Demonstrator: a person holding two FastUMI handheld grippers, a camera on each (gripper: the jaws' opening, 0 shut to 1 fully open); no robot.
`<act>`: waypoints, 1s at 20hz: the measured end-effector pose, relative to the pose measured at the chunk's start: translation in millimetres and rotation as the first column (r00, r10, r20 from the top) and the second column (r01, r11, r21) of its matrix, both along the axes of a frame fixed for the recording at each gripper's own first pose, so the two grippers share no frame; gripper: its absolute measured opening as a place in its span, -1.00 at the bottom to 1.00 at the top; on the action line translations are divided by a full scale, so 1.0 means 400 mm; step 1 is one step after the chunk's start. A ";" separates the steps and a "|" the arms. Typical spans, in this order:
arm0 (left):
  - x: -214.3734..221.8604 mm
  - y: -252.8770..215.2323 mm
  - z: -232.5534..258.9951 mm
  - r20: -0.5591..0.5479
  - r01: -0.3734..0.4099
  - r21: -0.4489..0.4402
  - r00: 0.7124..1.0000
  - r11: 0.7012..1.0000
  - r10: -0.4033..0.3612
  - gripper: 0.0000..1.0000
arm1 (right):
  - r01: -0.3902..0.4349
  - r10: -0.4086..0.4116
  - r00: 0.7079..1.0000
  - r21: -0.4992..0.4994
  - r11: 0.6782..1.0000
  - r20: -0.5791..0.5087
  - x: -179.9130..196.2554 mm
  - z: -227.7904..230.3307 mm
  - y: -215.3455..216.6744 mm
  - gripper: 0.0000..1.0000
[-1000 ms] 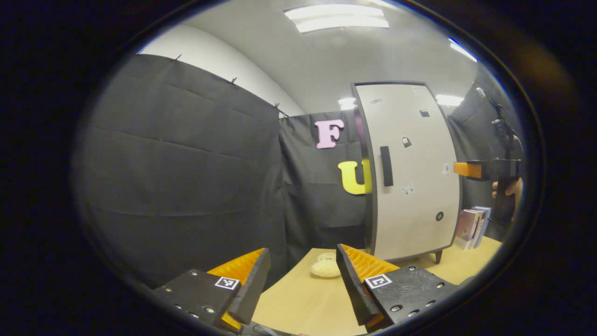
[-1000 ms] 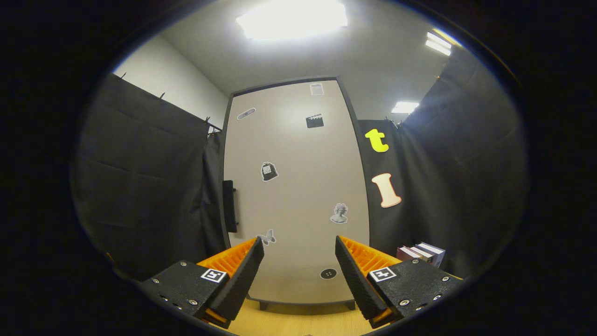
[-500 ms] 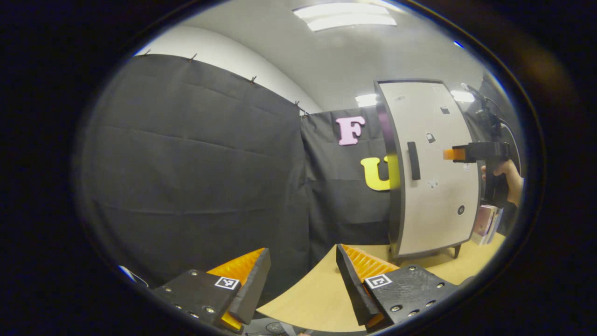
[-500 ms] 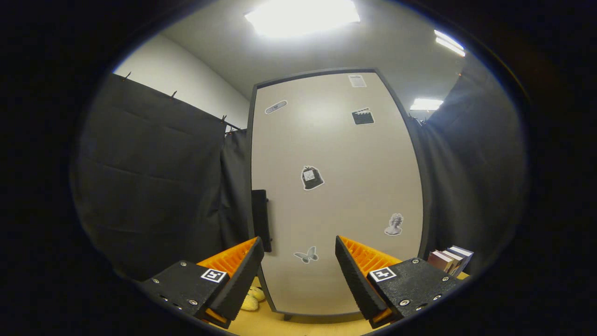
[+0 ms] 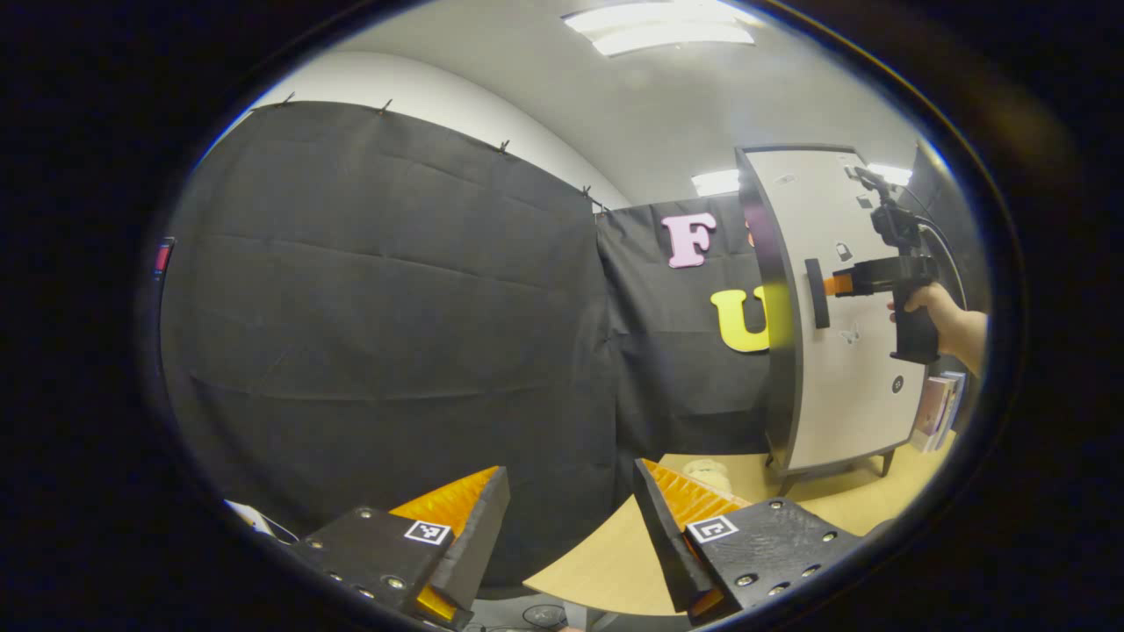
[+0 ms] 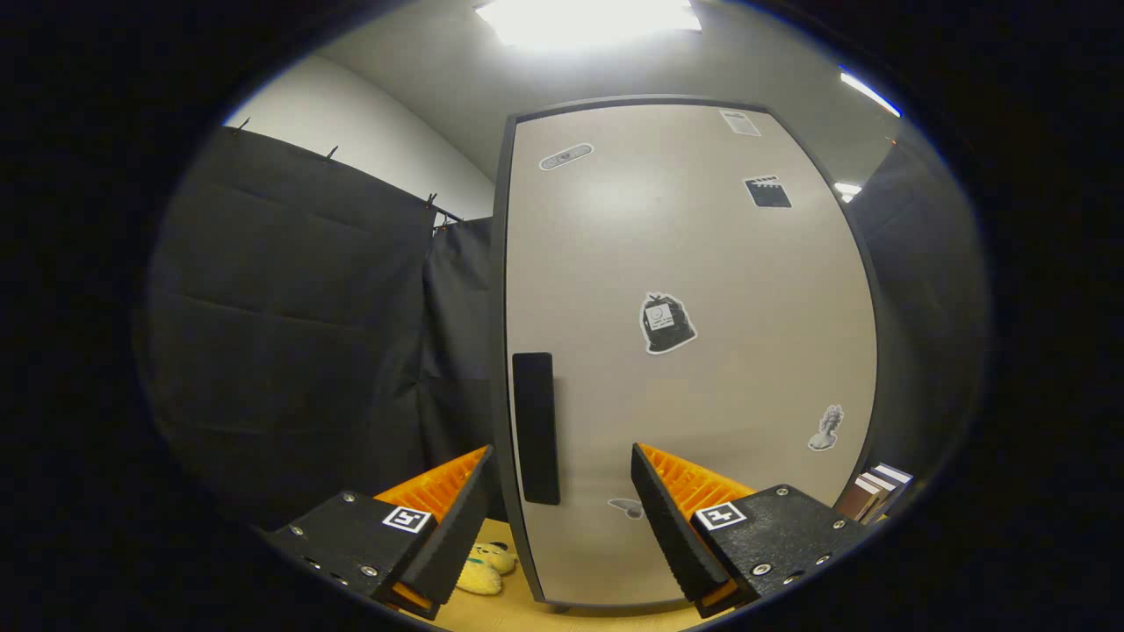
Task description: Open the cabinet door with the right hand, grasp the bottle in the cabinet with the left hand and place it on the coaster, then close the cabinet door with the right hand.
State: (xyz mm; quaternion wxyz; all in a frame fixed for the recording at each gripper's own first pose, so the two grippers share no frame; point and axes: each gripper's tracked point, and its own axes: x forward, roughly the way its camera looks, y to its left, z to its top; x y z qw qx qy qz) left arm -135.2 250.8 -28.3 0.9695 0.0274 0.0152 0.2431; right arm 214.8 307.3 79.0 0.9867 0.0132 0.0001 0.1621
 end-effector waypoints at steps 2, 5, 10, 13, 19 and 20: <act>-0.007 0.019 -0.007 -0.005 -0.008 -0.003 1.000 1.000 0.008 0.75 | 0.004 -0.004 1.000 -0.016 1.000 -0.012 0.031 -0.004 0.030 0.80; -0.016 0.047 -0.010 -0.004 -0.020 -0.007 1.000 1.000 0.020 0.76 | 0.011 -0.012 0.998 -0.025 1.000 -0.054 0.076 -0.017 0.069 0.65; -0.025 0.081 -0.022 -0.002 -0.034 -0.017 0.999 0.999 0.034 0.63 | 0.051 -0.058 0.990 -0.055 0.997 -0.129 0.127 -0.050 0.089 0.19; -0.031 0.093 -0.026 0.002 -0.039 -0.026 0.999 0.999 0.039 0.63 | 0.069 -0.079 0.986 -0.071 0.995 -0.146 0.140 -0.062 0.086 -0.07; -0.019 0.097 -0.028 0.008 -0.015 -0.040 1.000 0.999 0.015 0.63 | 0.043 -0.057 0.982 -0.083 0.996 -0.178 0.129 -0.065 0.083 -0.55; -0.012 0.089 -0.028 0.010 -0.006 -0.041 1.000 0.999 0.007 0.63 | 0.034 -0.048 0.982 -0.078 0.996 -0.181 0.123 -0.065 0.082 -0.56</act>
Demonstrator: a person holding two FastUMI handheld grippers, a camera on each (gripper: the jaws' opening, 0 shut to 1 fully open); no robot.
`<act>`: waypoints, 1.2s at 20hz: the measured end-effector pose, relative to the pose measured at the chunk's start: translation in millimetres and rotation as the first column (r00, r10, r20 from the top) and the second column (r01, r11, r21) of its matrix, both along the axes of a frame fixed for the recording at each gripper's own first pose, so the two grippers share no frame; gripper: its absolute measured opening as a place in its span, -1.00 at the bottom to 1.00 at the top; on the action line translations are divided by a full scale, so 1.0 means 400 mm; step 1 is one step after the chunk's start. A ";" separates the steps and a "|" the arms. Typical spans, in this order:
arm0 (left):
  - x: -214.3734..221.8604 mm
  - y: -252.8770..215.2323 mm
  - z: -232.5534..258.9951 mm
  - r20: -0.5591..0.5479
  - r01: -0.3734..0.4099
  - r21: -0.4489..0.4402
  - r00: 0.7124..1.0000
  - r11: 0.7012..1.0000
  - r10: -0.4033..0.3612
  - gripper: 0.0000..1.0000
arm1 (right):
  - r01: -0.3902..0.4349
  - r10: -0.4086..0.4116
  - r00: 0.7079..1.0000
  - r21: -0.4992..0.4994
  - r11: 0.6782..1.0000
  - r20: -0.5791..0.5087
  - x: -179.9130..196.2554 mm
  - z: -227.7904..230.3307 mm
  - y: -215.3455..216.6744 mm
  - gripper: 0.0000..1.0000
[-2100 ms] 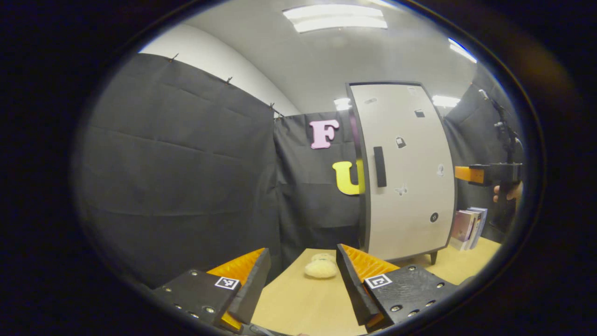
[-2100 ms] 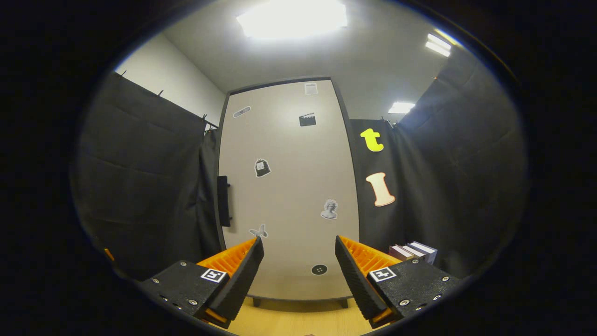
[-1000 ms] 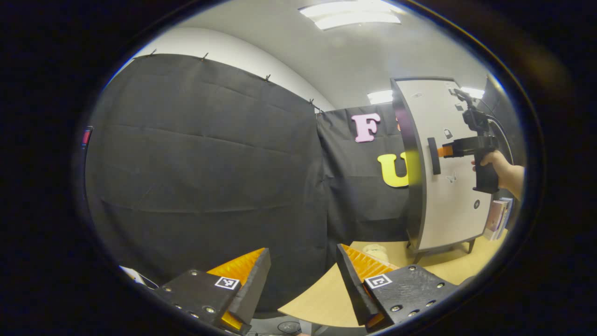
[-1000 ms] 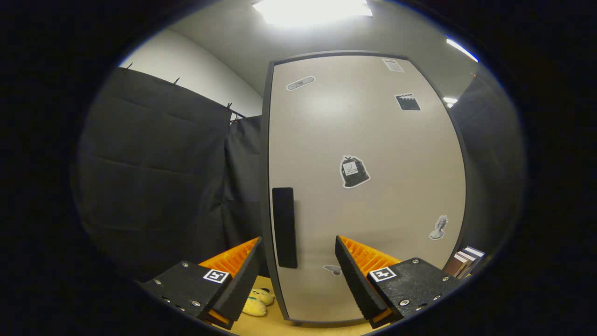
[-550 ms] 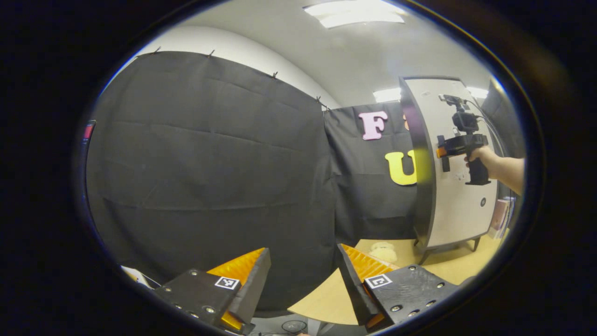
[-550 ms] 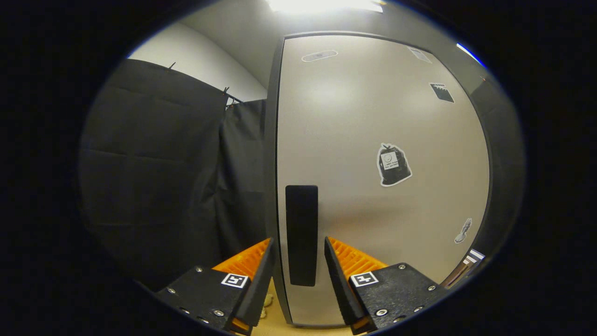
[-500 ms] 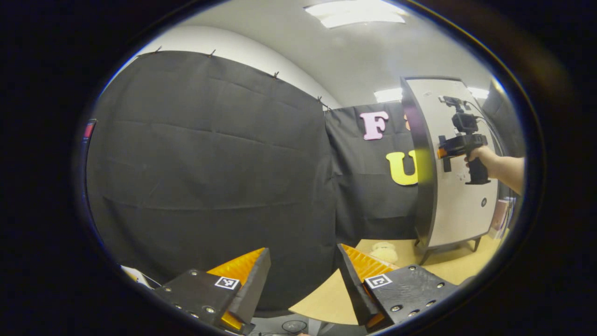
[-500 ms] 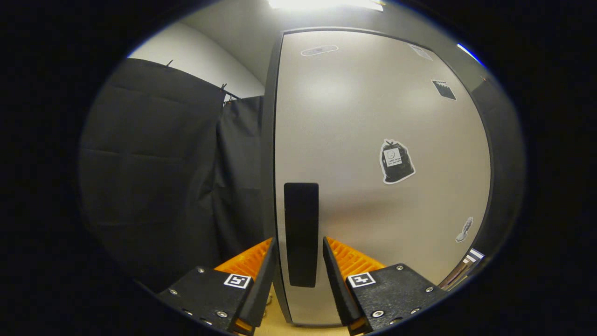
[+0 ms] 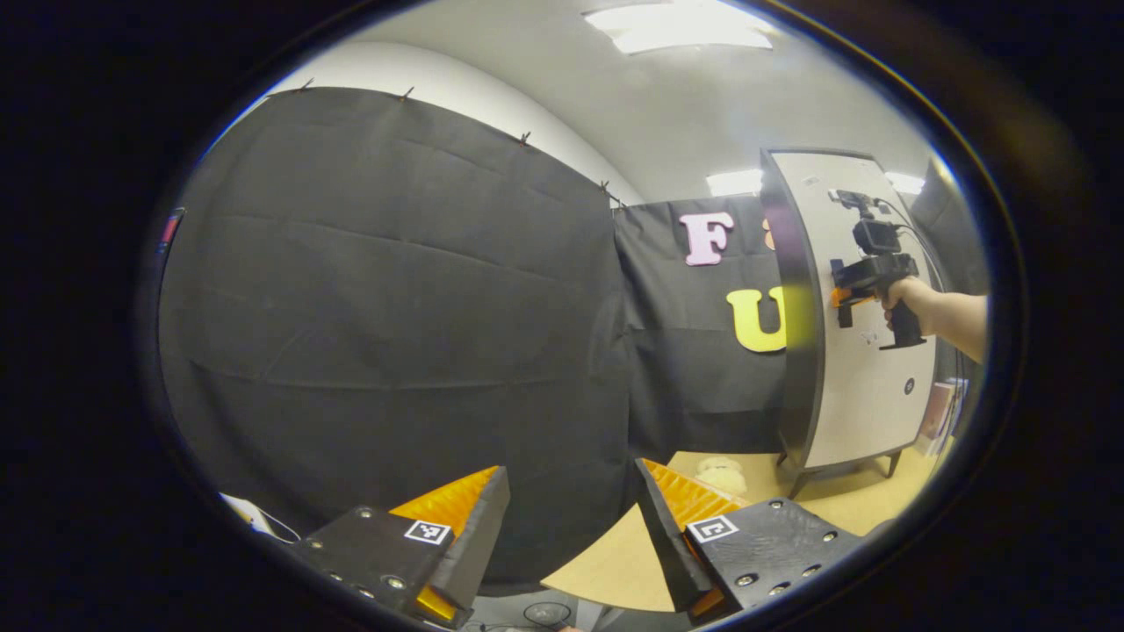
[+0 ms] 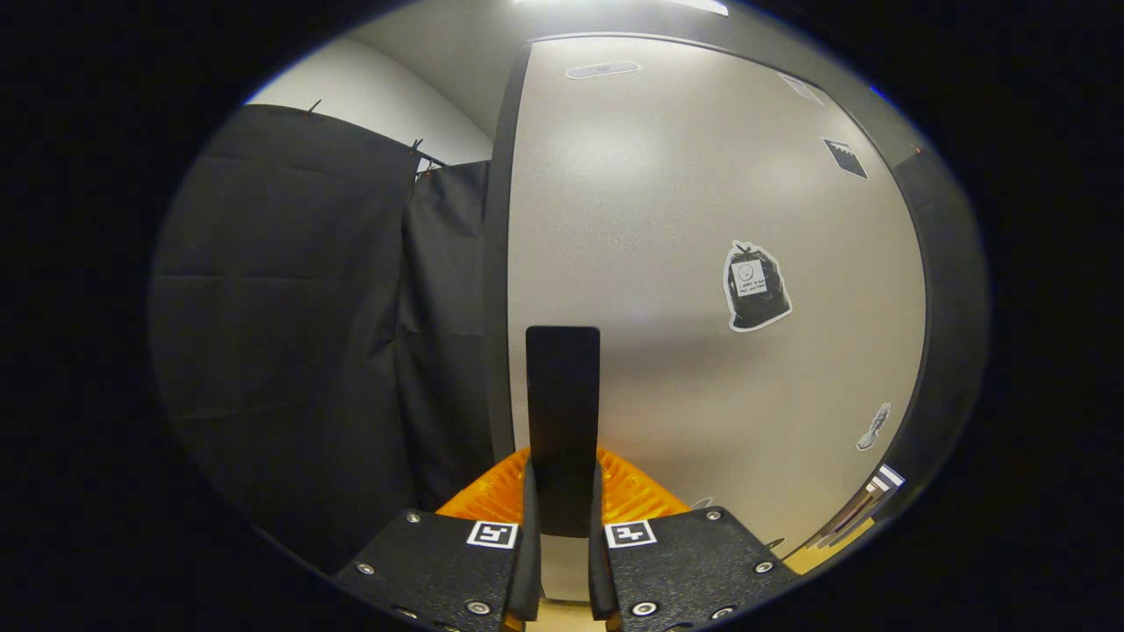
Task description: Open the cabinet door with the right hand, grasp the bottle in the cabinet with the left hand and place it on the coaster, then close the cabinet door with the right hand.
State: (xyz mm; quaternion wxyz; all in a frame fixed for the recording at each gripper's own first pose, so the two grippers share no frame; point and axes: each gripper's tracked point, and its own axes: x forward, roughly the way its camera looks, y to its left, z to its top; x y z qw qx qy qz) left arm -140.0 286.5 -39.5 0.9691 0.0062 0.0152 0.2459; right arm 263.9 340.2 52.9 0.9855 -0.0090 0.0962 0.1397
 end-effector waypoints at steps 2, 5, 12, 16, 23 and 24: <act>0.018 -0.018 0.010 0.006 0.021 0.005 1.000 1.000 -0.021 0.63 | -0.017 0.017 1.000 0.014 1.000 -0.004 -0.017 0.003 -0.002 -0.56; 0.044 -0.054 0.027 0.020 0.058 0.017 0.998 0.998 -0.059 0.75 | -0.045 0.045 0.999 0.021 0.999 -0.003 -0.045 0.010 -0.004 -0.55; 0.101 -0.122 0.032 0.033 0.127 0.016 0.991 0.992 -0.128 0.75 | -0.106 0.106 0.994 0.038 0.994 -0.006 -0.109 0.013 -0.037 -0.56; 0.129 -0.155 0.036 0.038 0.162 0.018 0.986 0.987 -0.162 0.75 | -0.127 0.127 0.992 0.051 0.991 -0.009 -0.127 0.017 -0.058 -0.56; 0.168 -0.217 0.057 0.053 0.228 0.018 0.972 0.973 -0.229 0.76 | -0.167 0.168 0.986 0.069 0.984 -0.009 -0.180 0.032 -0.079 -0.56; 0.170 -0.230 0.059 0.055 0.236 0.022 0.970 0.972 -0.236 0.76 | -0.173 0.174 0.985 0.069 0.982 -0.008 -0.185 0.033 -0.082 -0.56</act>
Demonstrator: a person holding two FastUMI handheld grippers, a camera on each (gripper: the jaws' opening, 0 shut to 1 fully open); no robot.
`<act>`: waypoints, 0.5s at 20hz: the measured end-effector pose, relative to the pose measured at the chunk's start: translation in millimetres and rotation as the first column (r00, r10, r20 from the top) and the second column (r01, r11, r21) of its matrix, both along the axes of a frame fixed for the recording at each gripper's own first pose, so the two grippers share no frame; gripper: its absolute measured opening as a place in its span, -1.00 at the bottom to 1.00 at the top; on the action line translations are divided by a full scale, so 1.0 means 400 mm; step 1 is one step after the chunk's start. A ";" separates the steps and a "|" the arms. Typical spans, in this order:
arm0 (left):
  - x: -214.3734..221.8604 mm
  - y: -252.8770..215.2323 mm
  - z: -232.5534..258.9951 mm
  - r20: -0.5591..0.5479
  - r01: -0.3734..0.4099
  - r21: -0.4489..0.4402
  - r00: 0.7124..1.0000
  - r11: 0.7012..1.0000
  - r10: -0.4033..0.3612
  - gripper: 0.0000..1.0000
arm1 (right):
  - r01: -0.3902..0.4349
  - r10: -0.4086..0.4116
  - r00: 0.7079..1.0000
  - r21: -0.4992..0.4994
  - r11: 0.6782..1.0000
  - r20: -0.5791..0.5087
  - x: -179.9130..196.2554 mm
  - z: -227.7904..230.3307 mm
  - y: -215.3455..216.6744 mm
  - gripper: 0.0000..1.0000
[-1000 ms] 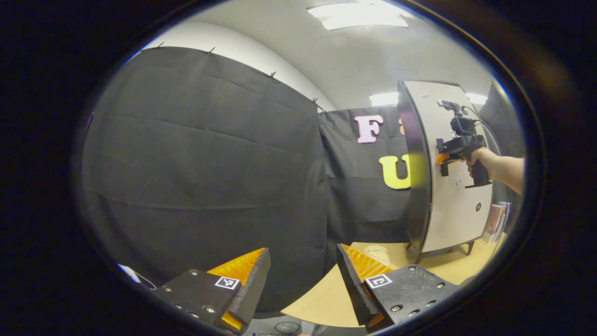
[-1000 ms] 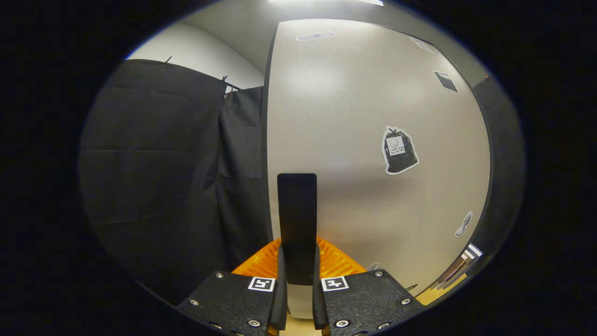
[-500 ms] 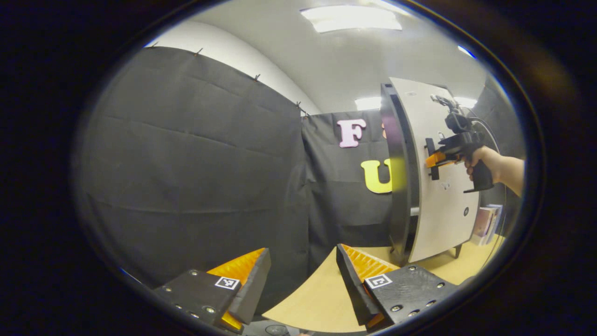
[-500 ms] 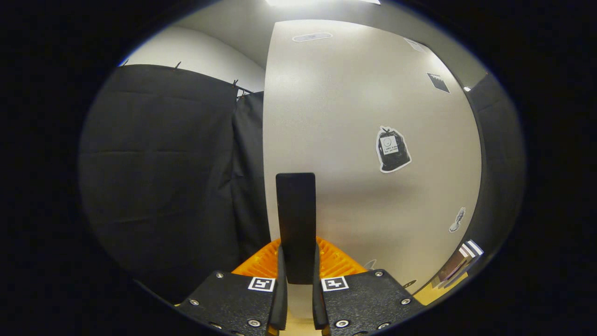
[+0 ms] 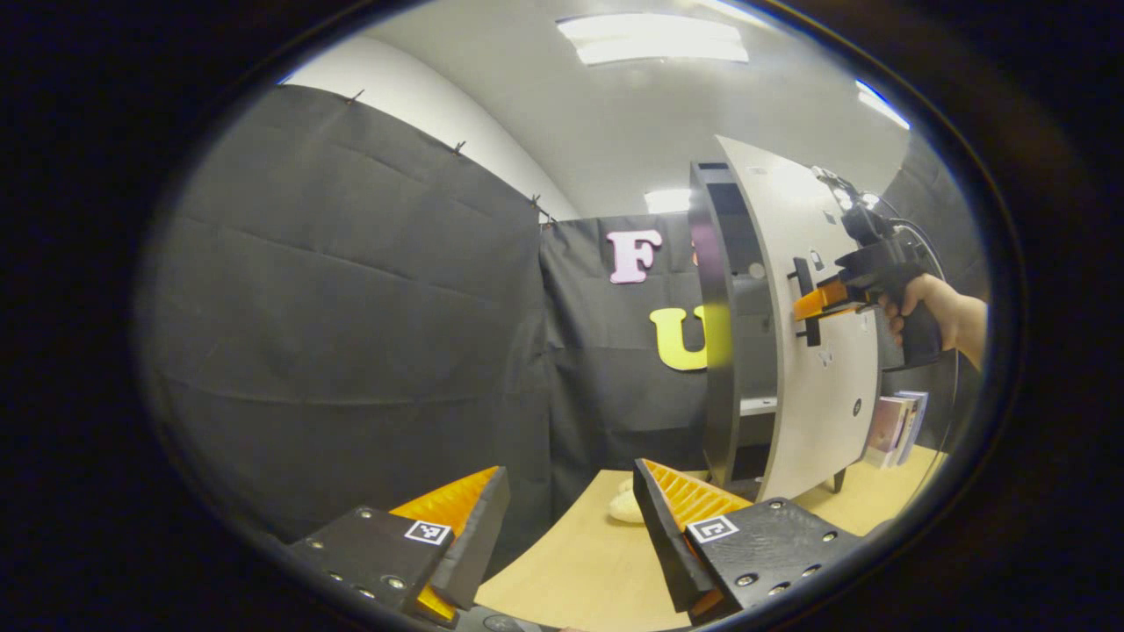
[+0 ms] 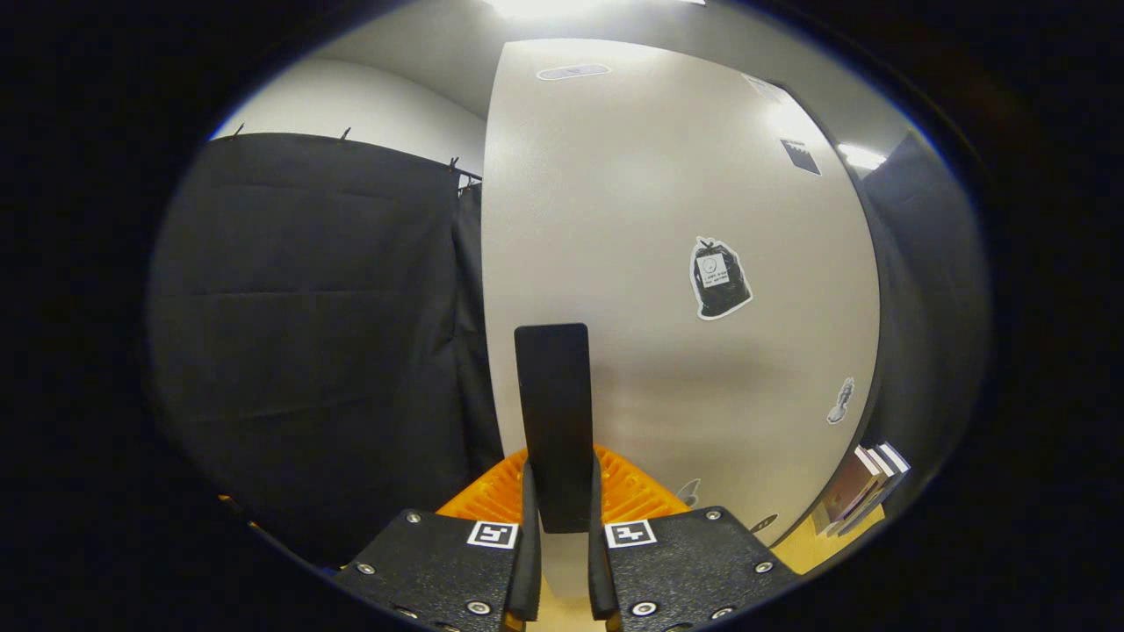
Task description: Open the cabinet door with the right hand, grasp the bottle in the cabinet with the left hand and place it on the coaster, then close the cabinet door with the right hand.
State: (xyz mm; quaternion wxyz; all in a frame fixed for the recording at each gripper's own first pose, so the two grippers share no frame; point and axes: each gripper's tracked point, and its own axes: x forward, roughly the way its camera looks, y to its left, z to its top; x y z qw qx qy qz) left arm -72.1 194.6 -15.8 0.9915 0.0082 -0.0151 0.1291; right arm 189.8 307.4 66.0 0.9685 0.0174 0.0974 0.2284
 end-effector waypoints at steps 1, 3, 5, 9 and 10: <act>0.000 -0.012 0.006 0.003 0.005 0.004 1.000 1.000 -0.005 0.76 | -0.007 0.007 1.000 0.001 1.000 0.001 -0.009 0.003 -0.004 -0.56; 0.007 -0.039 0.005 -0.005 0.010 0.005 1.000 1.000 -0.010 0.75 | -0.027 0.027 1.000 0.006 1.000 -0.006 -0.033 0.006 -0.010 -0.56; 0.019 -0.083 0.010 -0.007 0.033 -0.006 0.999 0.999 -0.033 0.76 | -0.048 0.048 0.999 0.008 0.999 -0.012 -0.054 0.013 -0.019 -0.56; 0.023 -0.148 0.031 -0.002 0.062 0.006 0.998 0.998 -0.062 0.75 | -0.077 0.077 0.997 0.014 0.997 -0.017 -0.077 0.017 -0.040 -0.56; 0.026 -0.166 0.029 -0.004 0.071 0.007 0.997 0.997 -0.071 0.75 | -0.082 0.082 0.996 0.017 0.997 -0.016 -0.082 0.018 -0.042 -0.55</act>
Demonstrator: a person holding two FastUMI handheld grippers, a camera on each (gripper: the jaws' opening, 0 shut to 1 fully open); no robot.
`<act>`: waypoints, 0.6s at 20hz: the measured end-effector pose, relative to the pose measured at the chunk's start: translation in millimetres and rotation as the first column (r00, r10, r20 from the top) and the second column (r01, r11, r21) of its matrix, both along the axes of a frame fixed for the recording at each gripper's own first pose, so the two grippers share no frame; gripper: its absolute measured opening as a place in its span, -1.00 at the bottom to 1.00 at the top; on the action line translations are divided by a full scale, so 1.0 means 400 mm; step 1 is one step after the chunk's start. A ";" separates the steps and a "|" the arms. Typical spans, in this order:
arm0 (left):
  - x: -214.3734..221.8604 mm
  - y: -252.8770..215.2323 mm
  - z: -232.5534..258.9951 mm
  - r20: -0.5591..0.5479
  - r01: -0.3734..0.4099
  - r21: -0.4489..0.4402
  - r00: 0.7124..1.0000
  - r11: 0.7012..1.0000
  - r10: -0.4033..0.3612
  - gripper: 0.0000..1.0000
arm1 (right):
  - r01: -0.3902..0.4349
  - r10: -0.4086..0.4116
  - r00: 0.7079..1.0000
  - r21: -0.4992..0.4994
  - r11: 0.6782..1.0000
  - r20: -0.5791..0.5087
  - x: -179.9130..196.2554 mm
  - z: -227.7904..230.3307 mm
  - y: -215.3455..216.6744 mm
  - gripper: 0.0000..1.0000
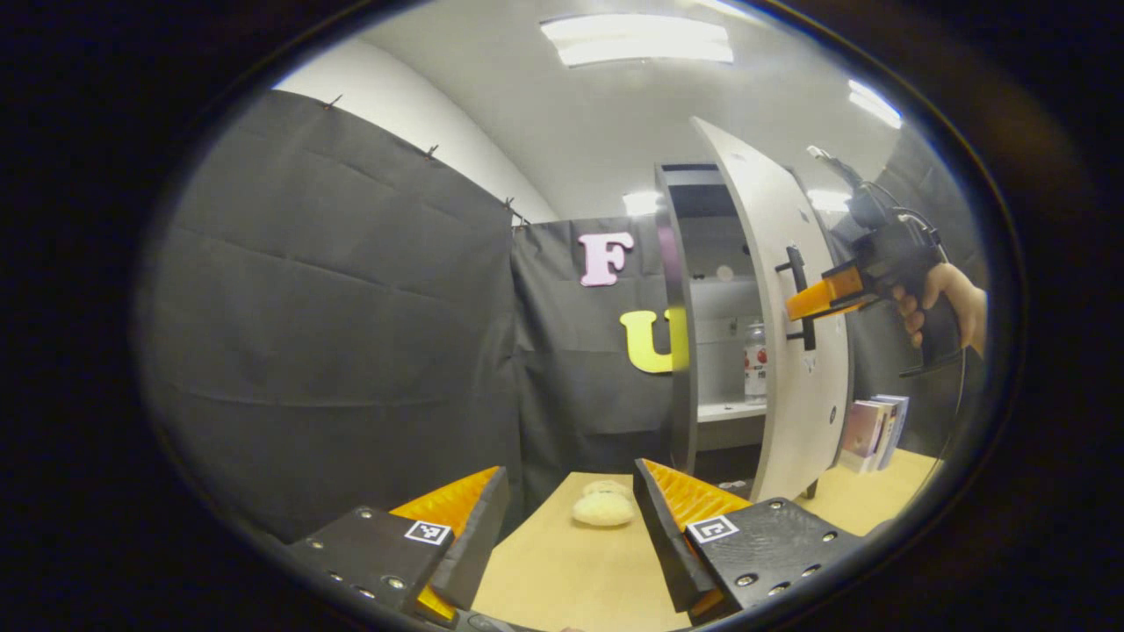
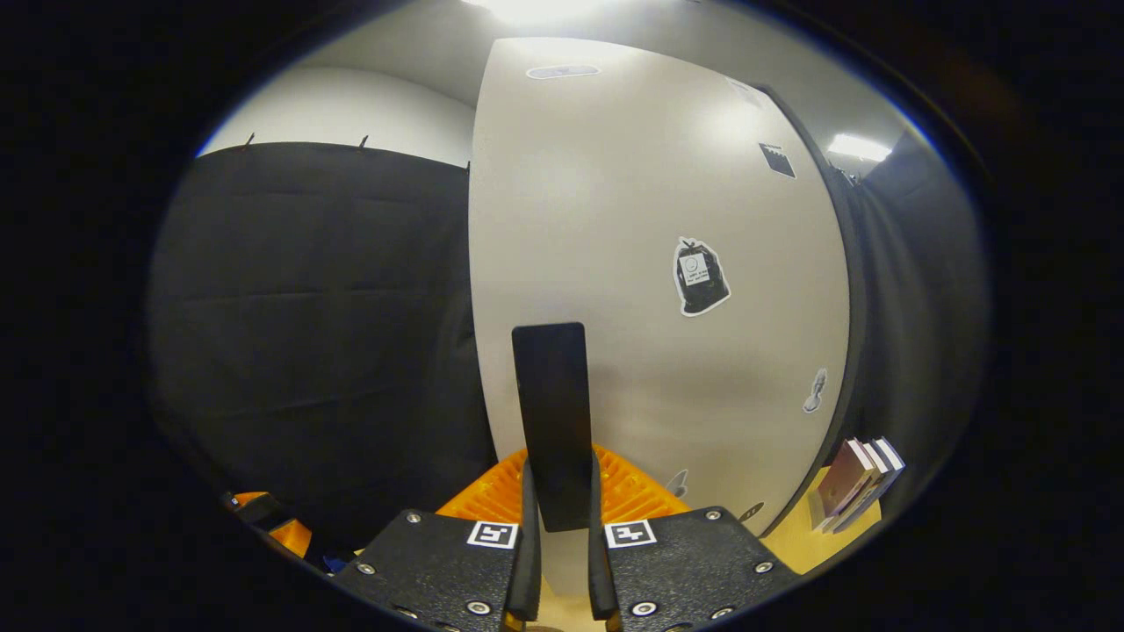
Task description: Open the cabinet door with the right hand, grasp the bottle in the cabinet with the left hand and place it on the coaster, then close the cabinet door with the right hand.
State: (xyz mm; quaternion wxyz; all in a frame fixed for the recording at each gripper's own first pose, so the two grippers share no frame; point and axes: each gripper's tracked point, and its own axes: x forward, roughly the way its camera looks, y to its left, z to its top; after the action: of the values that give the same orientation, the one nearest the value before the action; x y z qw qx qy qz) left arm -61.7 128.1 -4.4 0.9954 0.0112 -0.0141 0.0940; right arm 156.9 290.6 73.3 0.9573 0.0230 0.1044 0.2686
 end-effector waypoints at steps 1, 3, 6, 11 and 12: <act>0.003 -0.016 0.001 -0.003 0.009 0.001 1.000 1.000 -0.009 0.75 | -0.004 0.004 1.000 0.003 1.000 0.000 -0.006 0.001 -0.005 -0.56; 0.009 -0.043 0.000 -0.008 0.026 0.004 1.000 1.000 -0.026 0.75 | -0.009 0.009 1.000 0.006 1.000 0.000 -0.014 0.002 -0.017 -0.56; 0.016 -0.080 0.011 -0.002 0.053 0.006 0.999 0.999 -0.053 0.75 | -0.013 0.013 1.000 0.010 1.000 0.001 -0.033 0.004 -0.037 -0.56; 0.038 -0.160 0.017 0.003 0.106 0.001 0.994 0.994 -0.106 0.75 | -0.006 0.006 1.000 0.017 1.000 0.002 -0.060 0.008 -0.077 -0.56; 0.043 -0.176 0.018 0.005 0.117 0.001 0.993 0.993 -0.117 0.75 | -0.004 0.004 1.000 0.017 1.000 0.002 -0.063 0.006 -0.085 -0.56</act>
State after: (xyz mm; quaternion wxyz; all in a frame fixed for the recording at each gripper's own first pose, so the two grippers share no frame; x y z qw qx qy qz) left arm -44.7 57.6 2.8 0.9992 0.0105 -0.0170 0.0355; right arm 131.7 256.6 75.8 0.9567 0.0304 0.1011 0.2711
